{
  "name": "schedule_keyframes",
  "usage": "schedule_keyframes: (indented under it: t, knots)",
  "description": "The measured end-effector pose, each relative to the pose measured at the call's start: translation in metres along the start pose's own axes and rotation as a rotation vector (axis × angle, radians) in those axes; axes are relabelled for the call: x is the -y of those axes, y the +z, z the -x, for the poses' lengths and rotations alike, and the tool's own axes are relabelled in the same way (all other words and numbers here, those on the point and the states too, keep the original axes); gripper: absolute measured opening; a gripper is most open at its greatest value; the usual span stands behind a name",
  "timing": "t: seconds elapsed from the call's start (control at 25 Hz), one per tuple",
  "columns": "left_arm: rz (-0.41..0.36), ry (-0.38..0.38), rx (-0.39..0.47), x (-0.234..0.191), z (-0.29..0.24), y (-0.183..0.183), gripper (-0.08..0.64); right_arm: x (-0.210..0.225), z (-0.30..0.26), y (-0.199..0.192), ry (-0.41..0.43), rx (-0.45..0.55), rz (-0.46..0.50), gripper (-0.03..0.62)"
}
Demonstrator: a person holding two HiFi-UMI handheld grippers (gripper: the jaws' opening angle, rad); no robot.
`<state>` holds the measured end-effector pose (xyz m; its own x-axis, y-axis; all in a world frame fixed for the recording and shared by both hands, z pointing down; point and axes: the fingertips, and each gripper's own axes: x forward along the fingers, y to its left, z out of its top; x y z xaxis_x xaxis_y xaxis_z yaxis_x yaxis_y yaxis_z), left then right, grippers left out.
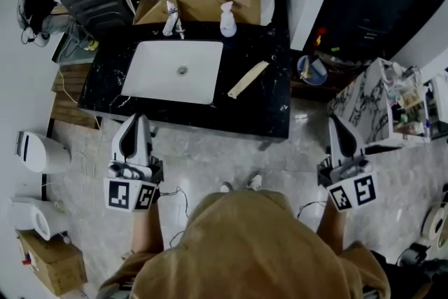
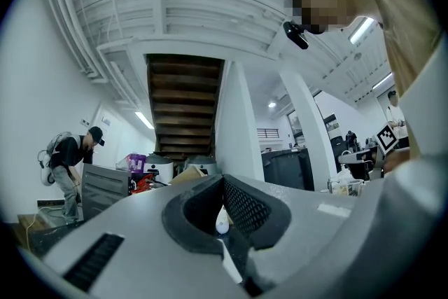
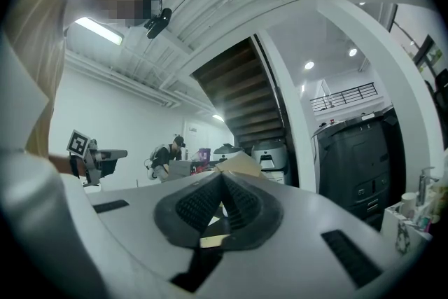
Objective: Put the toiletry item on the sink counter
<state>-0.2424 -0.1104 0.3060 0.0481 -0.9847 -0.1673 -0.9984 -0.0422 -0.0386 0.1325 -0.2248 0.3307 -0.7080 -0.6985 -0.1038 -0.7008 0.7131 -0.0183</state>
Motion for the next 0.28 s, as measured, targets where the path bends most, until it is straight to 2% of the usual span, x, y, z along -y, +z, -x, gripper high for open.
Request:
schedule_keyframes:
  t: [0.28]
  knots:
    - [0.001, -0.010, 0.008, -0.0054, -0.0009, 0.0048, 0.003, -0.0071, -0.0072, -0.0007, -0.001, 0.000, 0.001, 0.000]
